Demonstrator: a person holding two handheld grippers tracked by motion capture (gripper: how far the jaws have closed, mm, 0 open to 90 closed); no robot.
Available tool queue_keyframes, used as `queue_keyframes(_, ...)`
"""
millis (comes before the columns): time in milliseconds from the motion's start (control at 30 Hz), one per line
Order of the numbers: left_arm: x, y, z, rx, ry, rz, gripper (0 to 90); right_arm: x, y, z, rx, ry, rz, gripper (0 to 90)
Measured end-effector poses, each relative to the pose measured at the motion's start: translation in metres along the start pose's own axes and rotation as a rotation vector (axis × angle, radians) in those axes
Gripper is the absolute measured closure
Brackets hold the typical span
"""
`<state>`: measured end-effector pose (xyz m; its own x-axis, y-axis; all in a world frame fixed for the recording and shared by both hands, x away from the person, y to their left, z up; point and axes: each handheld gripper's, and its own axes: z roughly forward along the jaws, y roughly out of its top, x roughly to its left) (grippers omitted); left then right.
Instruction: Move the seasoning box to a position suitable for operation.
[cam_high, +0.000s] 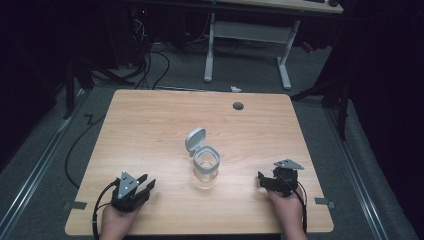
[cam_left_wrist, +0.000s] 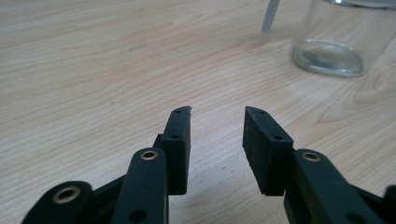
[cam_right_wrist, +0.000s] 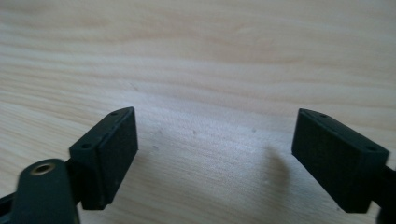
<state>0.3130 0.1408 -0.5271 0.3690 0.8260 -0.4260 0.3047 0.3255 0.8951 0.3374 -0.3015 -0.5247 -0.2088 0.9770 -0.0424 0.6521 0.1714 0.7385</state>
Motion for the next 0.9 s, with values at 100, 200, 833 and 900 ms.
queue_keyframes(100,-0.001,0.001,-0.001,0.0,-0.001,-0.004,61.1,0.002,-0.001,-0.009,-0.051,0.011,0.005,20.1)
queue_keyframes(200,-0.003,0.002,0.002,0.002,-0.017,-0.014,59.4,0.006,-0.003,-0.015,-0.076,0.041,-0.011,24.3)
queue_keyframes(833,-0.004,0.002,0.001,0.021,-0.06,-0.025,49.8,0.04,0.016,-0.017,-0.145,0.176,-0.073,38.3)
queue_keyframes(900,-0.003,0.003,0.001,0.023,-0.061,-0.038,49.7,0.047,0.021,-0.014,-0.143,0.181,-0.083,39.7)
